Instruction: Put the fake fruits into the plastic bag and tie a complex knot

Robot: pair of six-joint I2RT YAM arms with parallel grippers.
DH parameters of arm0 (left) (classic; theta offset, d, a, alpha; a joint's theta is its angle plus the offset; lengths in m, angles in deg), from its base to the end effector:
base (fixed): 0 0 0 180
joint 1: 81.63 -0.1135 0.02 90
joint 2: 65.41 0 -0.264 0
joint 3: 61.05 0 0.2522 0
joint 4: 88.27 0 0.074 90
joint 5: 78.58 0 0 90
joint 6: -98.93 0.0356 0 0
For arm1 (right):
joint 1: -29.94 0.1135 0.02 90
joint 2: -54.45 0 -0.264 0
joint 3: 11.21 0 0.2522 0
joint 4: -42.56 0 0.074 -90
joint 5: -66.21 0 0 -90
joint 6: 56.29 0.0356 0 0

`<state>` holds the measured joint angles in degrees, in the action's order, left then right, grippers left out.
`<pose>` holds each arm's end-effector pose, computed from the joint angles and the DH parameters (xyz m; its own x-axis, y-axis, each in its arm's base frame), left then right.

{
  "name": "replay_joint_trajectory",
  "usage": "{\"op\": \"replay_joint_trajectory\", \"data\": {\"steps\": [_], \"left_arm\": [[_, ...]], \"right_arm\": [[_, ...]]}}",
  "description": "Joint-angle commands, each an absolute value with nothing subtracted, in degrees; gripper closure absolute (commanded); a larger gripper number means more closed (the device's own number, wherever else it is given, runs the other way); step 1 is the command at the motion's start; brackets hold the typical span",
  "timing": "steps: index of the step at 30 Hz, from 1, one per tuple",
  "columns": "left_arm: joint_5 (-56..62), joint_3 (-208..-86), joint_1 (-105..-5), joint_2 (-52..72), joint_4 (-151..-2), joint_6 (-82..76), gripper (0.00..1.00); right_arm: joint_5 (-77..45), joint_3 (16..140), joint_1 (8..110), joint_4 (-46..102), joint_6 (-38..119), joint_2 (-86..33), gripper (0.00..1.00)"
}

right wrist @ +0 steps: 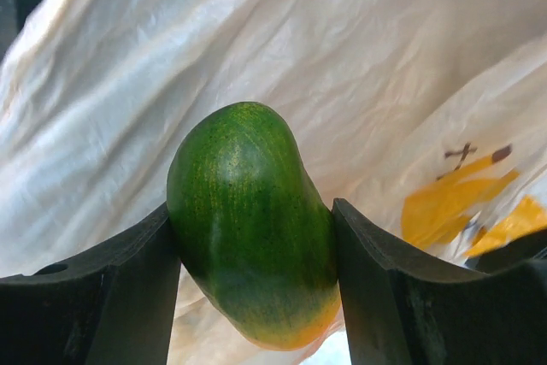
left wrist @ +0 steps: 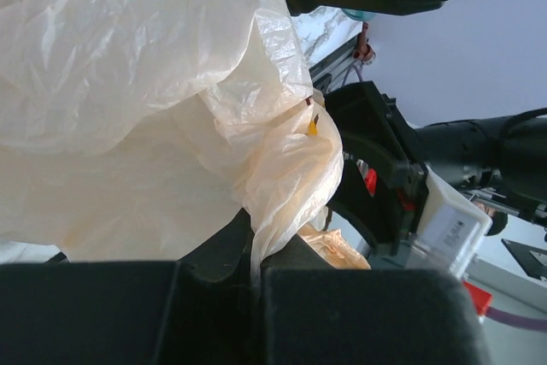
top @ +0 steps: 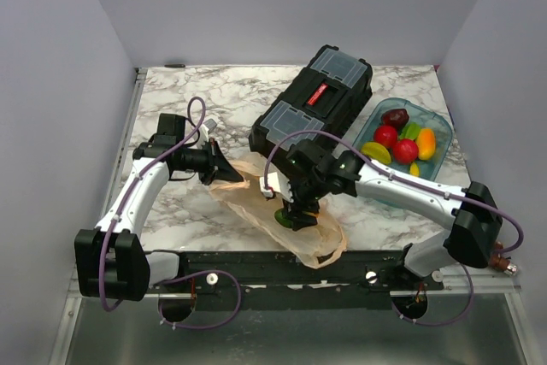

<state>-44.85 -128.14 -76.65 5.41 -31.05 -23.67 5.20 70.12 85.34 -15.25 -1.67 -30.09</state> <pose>0.2270 -0.0495 0.2645 -0.9764 -0.2152 -0.0174 -0.0897 0.4774 -0.8741 0.1548 0.2548 0.2702 0.0891 -0.7628 -0.6405 -0.9834 -0.1695 0.0652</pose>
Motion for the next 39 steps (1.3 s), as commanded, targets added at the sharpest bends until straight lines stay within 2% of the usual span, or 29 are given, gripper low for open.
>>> {"op": "replay_joint_trajectory", "data": {"steps": [1, 2, 4, 5, 7, 12, 16, 23, 26, 30, 34, 39], "left_arm": [[-47.3, -128.5, -77.1, 4.6, -30.8, -23.2, 1.0], [-47.3, -128.3, -77.1, 4.4, -30.7, -23.0, 1.0], [-47.2, -128.3, -77.3, 4.2, -30.9, -23.1, 1.0], [-47.2, -128.3, -77.4, 4.2, -31.0, -23.1, 1.0], [-47.2, -128.3, -77.6, 4.2, -31.4, -23.3, 1.0], [-47.0, -128.0, -77.8, 3.9, -32.5, -24.2, 1.0], [-46.6, -127.9, -77.8, 4.1, -32.7, -24.1, 1.0], [-46.1, -126.8, -77.8, 4.6, -33.8, -24.5, 1.0], [-45.9, -126.8, -77.8, 5.3, -34.1, -24.5, 1.0], [-45.5, -126.7, -77.8, 5.8, -34.4, -24.2, 1.0], [-45.1, -126.8, -77.8, 6.0, -33.5, -23.2, 1.0], [-44.3, -126.1, -77.8, 5.8, -33.2, -22.6, 1.0]], "right_arm": [[-1.7, 68.0, 85.2, -9.4, 0.1, -28.4, 0.63], [-1.9, 68.0, 85.3, -9.6, 0.5, -27.8, 0.46], [-2.6, 68.8, 85.2, -10.9, 1.9, -25.9, 0.22], [-3.7, 69.4, 85.3, -11.5, 4.1, -24.7, 0.13], [-5.6, 70.4, 85.2, -14.2, 7.3, -22.1, 0.08], [-8.6, 68.0, 85.2, -24.6, 11.1, -14.8, 0.03], [-7.9, 64.2, 85.0, -30.1, 14.0, -11.6, 0.02], [-4.4, 63.6, 85.0, -23.0, 16.1, -11.5, 0.04], [2.9, 61.3, 85.0, -17.1, 10.1, -7.9, 0.04], [12.4, 55.4, 85.1, -12.1, -7.1, -4.0, 0.05], [17.6, 51.2, 85.2, -14.0, -24.5, -7.2, 0.06], [19.8, 50.6, 89.4, -10.7, -32.2, -12.4, 0.06]]}}
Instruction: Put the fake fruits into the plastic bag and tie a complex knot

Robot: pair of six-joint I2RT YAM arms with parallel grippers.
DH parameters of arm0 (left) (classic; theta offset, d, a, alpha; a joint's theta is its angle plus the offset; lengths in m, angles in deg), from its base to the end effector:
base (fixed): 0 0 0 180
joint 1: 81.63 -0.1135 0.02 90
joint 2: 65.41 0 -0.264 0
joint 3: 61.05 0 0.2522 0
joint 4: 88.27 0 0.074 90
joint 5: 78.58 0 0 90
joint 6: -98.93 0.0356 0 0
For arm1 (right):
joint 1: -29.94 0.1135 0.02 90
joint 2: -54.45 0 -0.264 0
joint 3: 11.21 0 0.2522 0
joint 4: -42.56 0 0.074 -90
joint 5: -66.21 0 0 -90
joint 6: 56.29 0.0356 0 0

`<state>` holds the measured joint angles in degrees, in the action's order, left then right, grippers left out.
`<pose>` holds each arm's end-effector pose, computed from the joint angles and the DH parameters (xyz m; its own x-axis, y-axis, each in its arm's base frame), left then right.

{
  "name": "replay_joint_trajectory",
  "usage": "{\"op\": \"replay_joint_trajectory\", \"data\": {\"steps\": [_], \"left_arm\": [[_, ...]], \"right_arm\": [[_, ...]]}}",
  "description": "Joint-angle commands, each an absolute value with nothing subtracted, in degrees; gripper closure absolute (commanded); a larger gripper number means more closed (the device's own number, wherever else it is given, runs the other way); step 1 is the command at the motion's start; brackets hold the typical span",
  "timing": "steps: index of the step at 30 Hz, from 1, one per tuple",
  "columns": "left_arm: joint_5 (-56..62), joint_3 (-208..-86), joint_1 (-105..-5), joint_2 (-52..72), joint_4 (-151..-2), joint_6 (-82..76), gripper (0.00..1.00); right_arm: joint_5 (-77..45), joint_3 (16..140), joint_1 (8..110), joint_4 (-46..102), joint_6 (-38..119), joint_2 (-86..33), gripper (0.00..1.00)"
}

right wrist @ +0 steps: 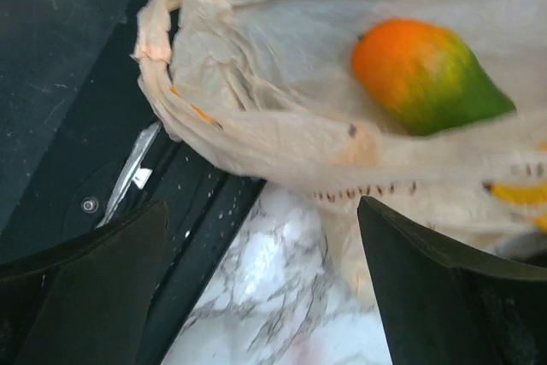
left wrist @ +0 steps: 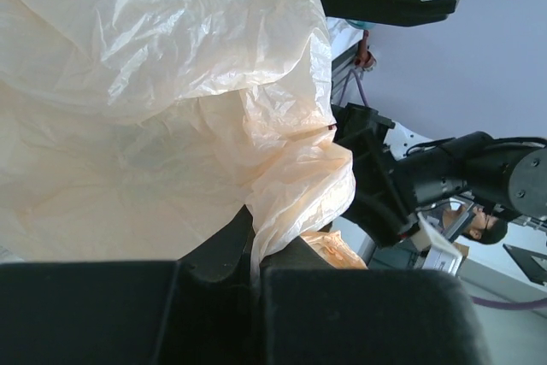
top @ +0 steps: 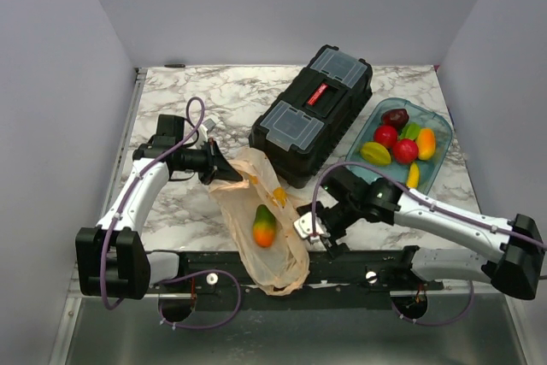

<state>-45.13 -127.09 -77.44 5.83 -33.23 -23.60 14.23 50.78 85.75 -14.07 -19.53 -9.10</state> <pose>0.2299 -0.0466 0.2593 -0.9737 -0.2259 -0.0290 -0.0834 0.4721 -0.8776 0.0989 0.1846 0.2563 0.3824 -0.5602 -0.7348 -0.8818 -0.4589 -0.1090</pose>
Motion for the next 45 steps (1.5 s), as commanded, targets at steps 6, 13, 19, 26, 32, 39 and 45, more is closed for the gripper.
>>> {"op": "replay_joint_trajectory", "data": {"steps": [6, 13, 19, 26, 32, 39, 45], "left_arm": [[-43.6, -126.2, -77.8, 6.9, -34.3, -23.1, 1.0], [-42.7, -126.8, -77.7, 7.1, -33.8, -22.5, 1.0], [-40.0, -131.9, -77.8, 5.2, -25.1, -12.8, 1.0], [-34.0, -141.8, -77.7, 1.3, -10.7, 7.8, 1.0], [-27.7, -144.8, -77.7, 3.5, -7.6, 11.8, 1.0], [-26.8, -144.7, -77.6, 8.5, -12.5, 2.2, 1.0], [-31.3, -144.2, -77.5, 9.3, -18.3, -5.6, 1.0]], "right_arm": [[13.1, 43.5, 99.4, -2.5, -34.6, -13.8, 0.06], [3.0, 35.8, 104.5, 9.2, -35.0, -17.5, 0.21], [-3.6, 47.8, 104.6, 1.7, -25.0, -9.4, 0.99], [-7.1, 68.7, 104.5, -15.1, -8.4, -0.5, 0.99], [-14.8, 58.5, 104.5, -20.7, -8.0, 8.3, 0.99], [-26.7, 47.6, 104.5, -20.9, -13.5, 11.3, 0.99], [-27.3, 57.5, 104.5, -19.2, -7.1, 5.1, 0.56]]}}
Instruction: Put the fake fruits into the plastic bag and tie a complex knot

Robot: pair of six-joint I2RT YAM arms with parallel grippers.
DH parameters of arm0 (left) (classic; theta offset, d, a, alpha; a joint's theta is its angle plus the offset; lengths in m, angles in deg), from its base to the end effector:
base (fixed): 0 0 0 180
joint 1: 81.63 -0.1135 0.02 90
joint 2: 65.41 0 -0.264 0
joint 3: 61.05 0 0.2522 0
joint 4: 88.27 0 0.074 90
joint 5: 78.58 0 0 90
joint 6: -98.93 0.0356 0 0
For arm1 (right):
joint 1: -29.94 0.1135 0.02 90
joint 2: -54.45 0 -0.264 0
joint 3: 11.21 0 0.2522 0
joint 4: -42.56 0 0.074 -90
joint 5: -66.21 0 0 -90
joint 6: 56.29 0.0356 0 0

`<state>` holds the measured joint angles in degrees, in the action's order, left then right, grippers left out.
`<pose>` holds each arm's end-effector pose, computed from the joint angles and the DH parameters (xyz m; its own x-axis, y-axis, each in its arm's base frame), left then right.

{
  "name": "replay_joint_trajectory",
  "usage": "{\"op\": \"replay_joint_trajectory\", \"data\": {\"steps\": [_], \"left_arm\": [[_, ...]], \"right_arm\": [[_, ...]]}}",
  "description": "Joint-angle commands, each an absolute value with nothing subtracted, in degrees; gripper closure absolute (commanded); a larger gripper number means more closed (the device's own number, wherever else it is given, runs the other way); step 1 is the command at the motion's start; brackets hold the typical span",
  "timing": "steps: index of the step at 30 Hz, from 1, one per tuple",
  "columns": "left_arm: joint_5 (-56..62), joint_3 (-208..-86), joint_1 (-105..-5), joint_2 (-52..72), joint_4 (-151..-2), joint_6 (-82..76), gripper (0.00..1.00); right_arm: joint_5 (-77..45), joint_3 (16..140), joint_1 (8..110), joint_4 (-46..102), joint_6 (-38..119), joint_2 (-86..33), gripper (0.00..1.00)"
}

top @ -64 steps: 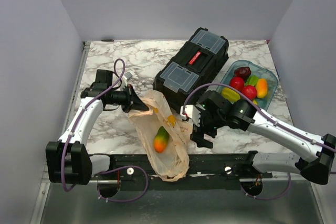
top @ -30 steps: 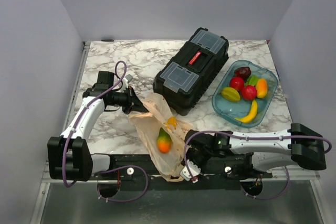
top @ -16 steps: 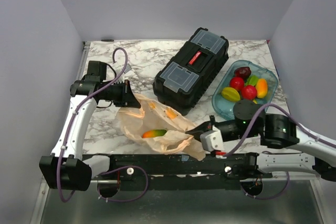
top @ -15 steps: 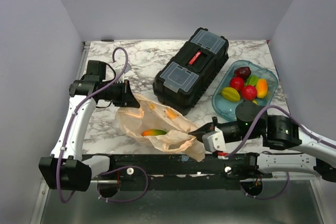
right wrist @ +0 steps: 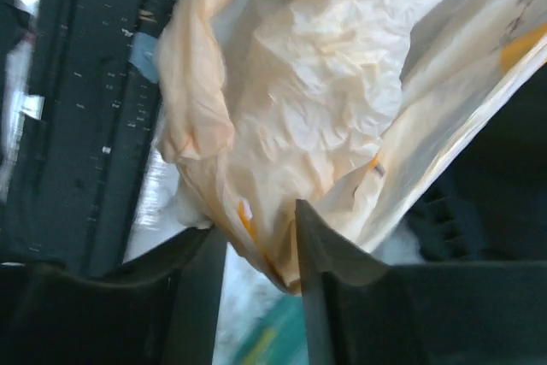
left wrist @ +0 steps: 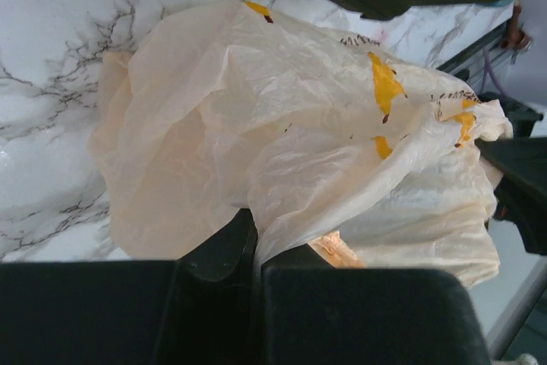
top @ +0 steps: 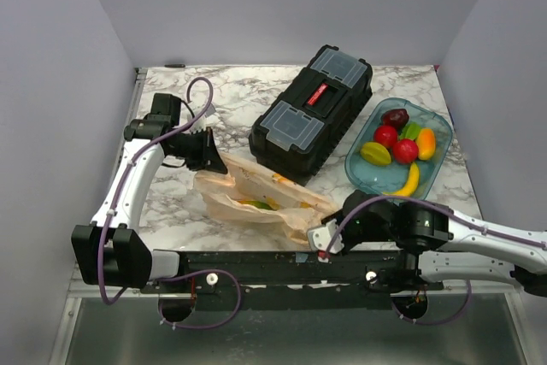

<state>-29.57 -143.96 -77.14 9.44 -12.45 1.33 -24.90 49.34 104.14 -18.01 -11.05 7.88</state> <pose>0.2363 -0.0420 0.3103 -0.9552 -0.0251 -0.2949 0.1819 0.7362 -0.6519 0.0438 0.1524 0.2865 0.5344 -0.6970 -0.4781 -0.8198 -0.2898 -0.4939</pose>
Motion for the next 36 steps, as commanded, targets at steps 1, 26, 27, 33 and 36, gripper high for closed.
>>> {"op": "replay_joint_trajectory", "data": {"steps": [1, 26, 27, 33, 36], "left_arm": [[-31.3, -144.1, -77.6, 9.3, -19.3, -6.9, 1.0], [-33.3, -144.9, -77.6, 11.8, -24.6, -13.0, 1.0], [-33.4, -144.9, -77.5, 11.9, -24.7, -13.1, 1.0], [-33.7, -146.6, -77.6, 12.9, -24.2, -12.5, 1.0], [-33.9, -147.4, -77.6, 13.8, -23.6, -11.9, 1.0]], "right_arm": [[-25.3, 60.6, 104.5, -19.5, -5.6, 4.3, 0.33], [6.4, 84.4, 48.1, -23.9, 21.3, -18.9, 0.06], [8.0, 82.9, 44.1, -24.4, 19.3, -19.3, 0.07], [1.8, 75.3, 33.1, -26.0, 2.3, -23.4, 0.08], [-2.6, 72.3, 33.0, -19.8, 1.9, -26.7, 0.08]]}}
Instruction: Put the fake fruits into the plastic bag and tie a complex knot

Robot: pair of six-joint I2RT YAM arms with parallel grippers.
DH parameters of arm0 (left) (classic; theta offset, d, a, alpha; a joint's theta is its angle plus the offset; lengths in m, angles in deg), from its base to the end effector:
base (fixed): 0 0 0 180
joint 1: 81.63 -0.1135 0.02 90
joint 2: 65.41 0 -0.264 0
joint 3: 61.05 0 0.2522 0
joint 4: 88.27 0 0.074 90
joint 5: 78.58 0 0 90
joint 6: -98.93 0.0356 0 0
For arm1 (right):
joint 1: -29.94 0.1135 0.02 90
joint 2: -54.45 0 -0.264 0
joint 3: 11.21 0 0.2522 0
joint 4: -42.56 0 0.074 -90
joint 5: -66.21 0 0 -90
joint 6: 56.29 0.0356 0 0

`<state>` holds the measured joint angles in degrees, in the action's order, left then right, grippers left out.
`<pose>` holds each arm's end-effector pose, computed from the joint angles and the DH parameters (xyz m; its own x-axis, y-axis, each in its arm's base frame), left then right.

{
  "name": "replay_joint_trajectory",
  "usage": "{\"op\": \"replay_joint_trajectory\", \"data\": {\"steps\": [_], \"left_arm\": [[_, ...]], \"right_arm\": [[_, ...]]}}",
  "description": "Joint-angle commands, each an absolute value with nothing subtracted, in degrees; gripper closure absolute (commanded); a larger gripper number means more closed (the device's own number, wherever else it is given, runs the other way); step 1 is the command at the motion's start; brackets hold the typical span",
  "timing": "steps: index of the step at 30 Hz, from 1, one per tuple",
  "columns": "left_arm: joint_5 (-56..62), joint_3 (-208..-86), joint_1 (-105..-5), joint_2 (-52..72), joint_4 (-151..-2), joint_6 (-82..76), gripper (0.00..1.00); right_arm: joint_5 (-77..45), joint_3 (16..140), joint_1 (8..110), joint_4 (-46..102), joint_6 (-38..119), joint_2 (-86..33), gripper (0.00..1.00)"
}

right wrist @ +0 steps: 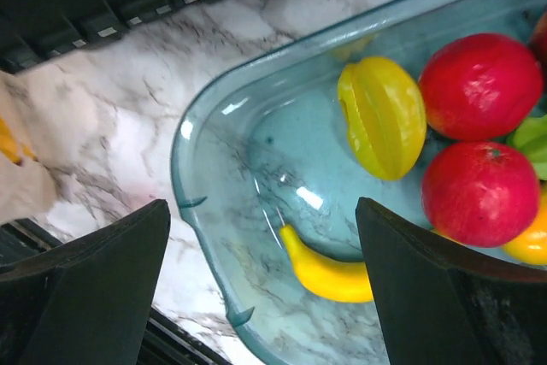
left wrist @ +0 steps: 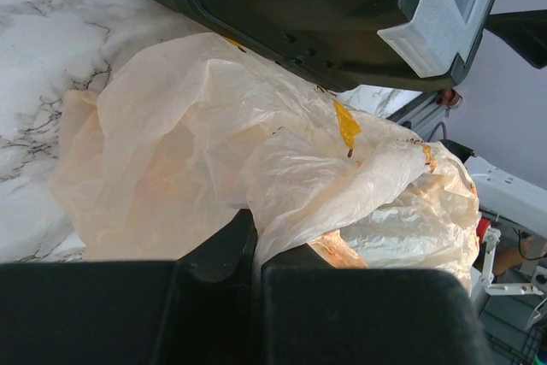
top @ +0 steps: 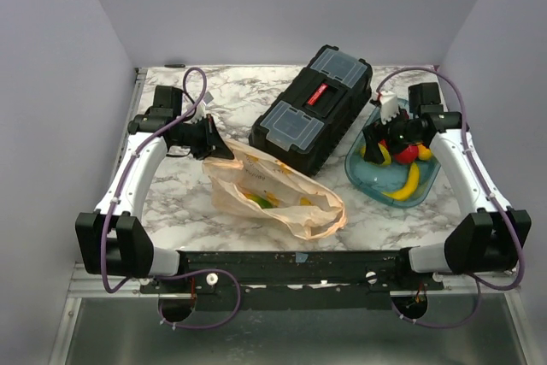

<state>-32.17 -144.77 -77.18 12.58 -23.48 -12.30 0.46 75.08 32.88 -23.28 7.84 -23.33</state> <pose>0.2646 -0.0452 0.3113 -0.9454 -0.1895 -0.2651 0.0722 0.6716 -0.7374 0.2699 0.0285 0.3192 -0.6394 -0.4312 -0.6366 -0.6081 0.7902 0.0756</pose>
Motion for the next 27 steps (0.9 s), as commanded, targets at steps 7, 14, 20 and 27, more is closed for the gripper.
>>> {"op": "replay_joint_trajectory", "data": {"steps": [7, 14, 20, 27], "left_arm": [[-34.0, -147.0, -77.6, 13.9, -24.2, -11.9, 1.0], [-33.8, -146.6, -77.7, 13.4, -24.3, -11.6, 1.0], [-34.0, -146.9, -77.6, 14.0, -24.1, -11.0, 1.0], [-33.9, -147.2, -77.6, 14.5, -23.7, -10.6, 1.0]], "right_arm": [[-8.5, 72.1, 33.1, -11.5, -0.5, -36.5, 0.09], [-13.2, 68.8, 33.2, -3.1, -3.5, -41.9, 0.11], [-15.2, 64.7, 33.5, 0.7, -6.0, -44.3, 0.16], [-14.5, 66.1, 33.6, -2.1, -2.5, -41.5, 0.51]]}}
